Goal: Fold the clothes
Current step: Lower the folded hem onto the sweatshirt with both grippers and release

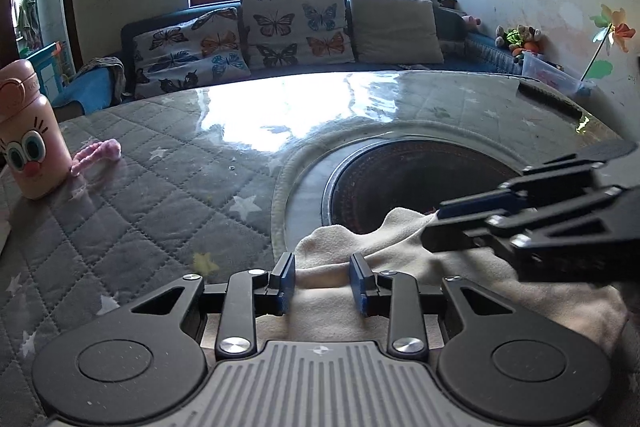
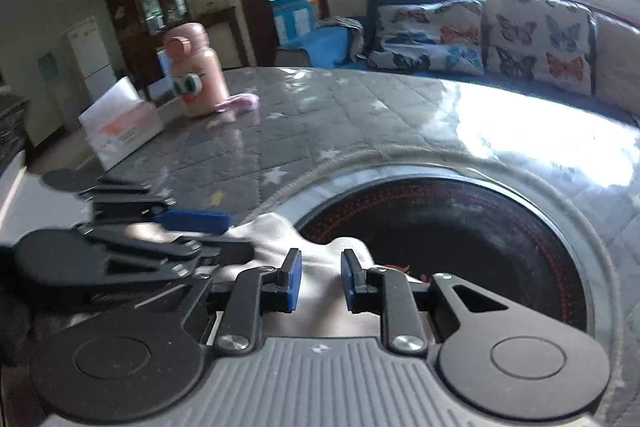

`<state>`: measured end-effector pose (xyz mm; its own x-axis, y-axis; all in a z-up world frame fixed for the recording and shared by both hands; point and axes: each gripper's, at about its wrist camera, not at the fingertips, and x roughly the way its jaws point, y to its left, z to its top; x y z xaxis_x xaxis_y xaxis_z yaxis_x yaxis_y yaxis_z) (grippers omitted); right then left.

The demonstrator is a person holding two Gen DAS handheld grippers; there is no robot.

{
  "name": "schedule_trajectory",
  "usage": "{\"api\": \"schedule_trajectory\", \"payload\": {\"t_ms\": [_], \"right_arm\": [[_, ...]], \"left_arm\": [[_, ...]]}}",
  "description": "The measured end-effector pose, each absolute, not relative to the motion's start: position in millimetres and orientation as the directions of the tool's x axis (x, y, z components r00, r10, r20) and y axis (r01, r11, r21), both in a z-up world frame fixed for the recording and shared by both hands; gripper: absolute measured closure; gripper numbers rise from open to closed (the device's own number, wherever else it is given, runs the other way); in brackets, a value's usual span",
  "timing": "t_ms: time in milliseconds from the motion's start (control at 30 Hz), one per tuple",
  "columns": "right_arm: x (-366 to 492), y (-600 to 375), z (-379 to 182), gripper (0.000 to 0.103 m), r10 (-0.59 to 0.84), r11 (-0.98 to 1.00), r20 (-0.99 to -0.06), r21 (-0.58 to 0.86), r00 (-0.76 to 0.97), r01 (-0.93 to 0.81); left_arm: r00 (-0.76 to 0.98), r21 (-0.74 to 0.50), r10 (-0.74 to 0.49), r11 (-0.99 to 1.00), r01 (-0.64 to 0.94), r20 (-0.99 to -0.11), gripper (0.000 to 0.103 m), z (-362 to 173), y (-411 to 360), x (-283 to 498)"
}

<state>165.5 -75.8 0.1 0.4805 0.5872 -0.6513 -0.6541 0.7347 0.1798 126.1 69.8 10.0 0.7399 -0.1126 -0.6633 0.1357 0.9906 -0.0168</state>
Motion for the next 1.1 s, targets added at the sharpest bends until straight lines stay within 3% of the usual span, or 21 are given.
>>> {"api": "schedule_trajectory", "payload": {"t_ms": [733,1100], "right_arm": [[112,-63,1,0.080,0.593,0.670,-0.650,0.070,0.476,-0.739],[71,-53,1,0.077,0.628,0.588,-0.660,0.054,0.413,-0.807]], "left_arm": [[0.773,0.045,-0.104,0.985,0.169,-0.626,0.069,18,64,45],[0.772,0.030,-0.054,0.995,0.094,-0.634,0.067,11,87,18]]}}
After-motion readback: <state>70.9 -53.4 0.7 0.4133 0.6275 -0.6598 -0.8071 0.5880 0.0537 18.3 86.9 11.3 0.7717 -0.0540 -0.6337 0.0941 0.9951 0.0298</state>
